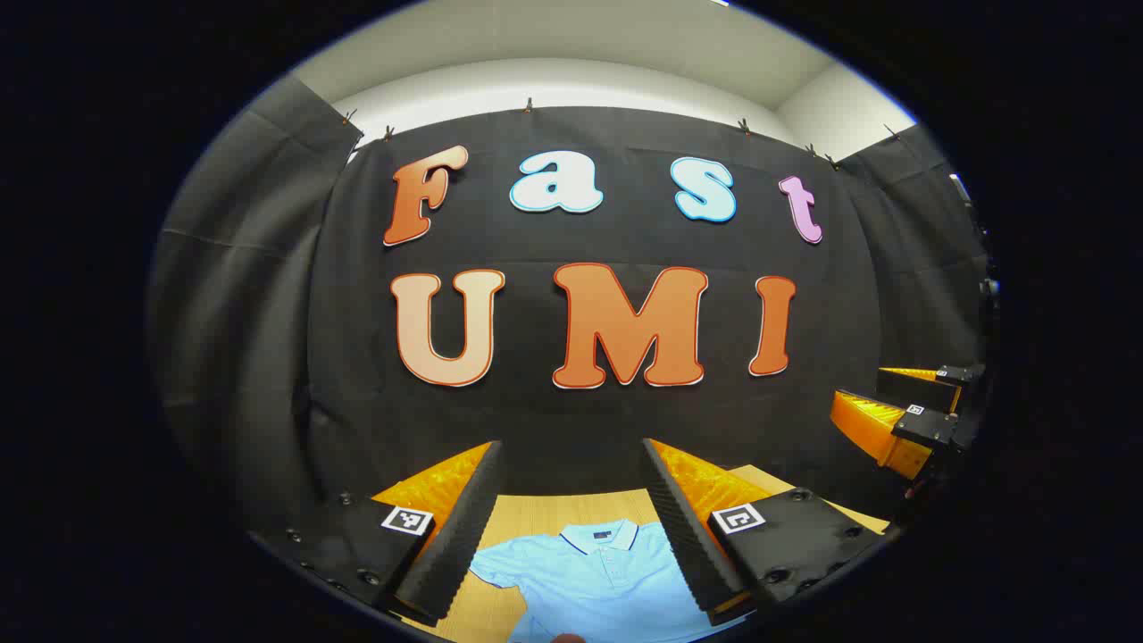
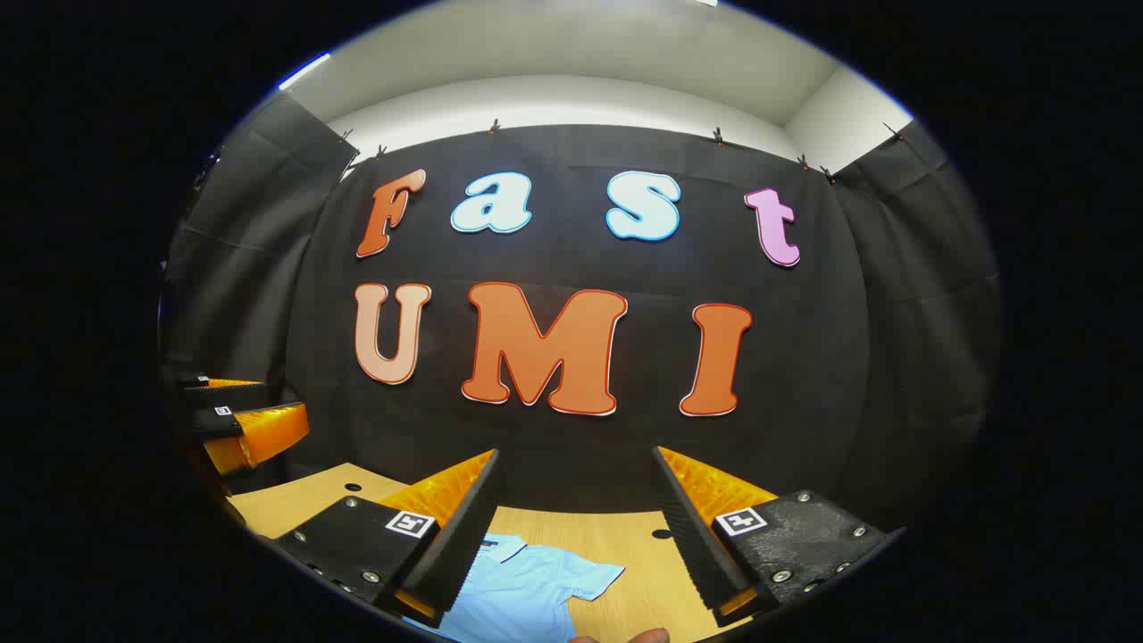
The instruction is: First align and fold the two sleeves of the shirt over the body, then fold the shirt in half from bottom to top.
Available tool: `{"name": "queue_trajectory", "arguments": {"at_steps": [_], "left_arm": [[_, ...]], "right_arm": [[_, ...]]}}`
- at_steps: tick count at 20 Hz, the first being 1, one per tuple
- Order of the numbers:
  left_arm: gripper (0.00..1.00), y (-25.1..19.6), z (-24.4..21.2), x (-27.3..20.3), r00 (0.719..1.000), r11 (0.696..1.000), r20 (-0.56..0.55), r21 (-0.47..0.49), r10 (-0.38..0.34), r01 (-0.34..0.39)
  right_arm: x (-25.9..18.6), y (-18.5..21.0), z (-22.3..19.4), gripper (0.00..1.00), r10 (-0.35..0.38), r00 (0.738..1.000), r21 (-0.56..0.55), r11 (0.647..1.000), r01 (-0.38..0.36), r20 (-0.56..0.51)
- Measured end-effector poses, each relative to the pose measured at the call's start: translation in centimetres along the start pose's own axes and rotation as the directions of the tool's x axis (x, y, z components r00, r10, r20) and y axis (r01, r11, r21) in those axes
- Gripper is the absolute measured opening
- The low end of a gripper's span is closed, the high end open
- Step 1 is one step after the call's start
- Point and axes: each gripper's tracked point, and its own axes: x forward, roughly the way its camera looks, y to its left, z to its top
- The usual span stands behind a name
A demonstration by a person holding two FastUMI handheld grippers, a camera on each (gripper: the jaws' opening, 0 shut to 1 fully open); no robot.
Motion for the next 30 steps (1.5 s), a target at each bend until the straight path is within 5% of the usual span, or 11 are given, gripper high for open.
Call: {"name": "queue_trajectory", "arguments": {"at_steps": [13,20,30], "left_arm": [[0.98,-0.1,-0.2,-0.1,1.0,1.0,0.005,0.024,0.009,-0.009],[0.98,0.5,-0.3,-0.4,0.999,0.999,0.002,0.018,0.033,-0.033],[0.98,0.3,0.3,-1.1,0.995,0.994,0.028,0.048,0.099,-0.1]], "right_arm": [[-0.4,0.5,-0.2,0.98,0.074,0.997,-0.091,0.993,-0.074,0.002],[0.0,0.9,-3.3,0.99,0.093,0.99,-0.051,0.994,-0.099,-0.105],[4.5,1.3,-11.0,0.96,0.179,0.928,0.002,0.982,-0.189,-0.328]]}}
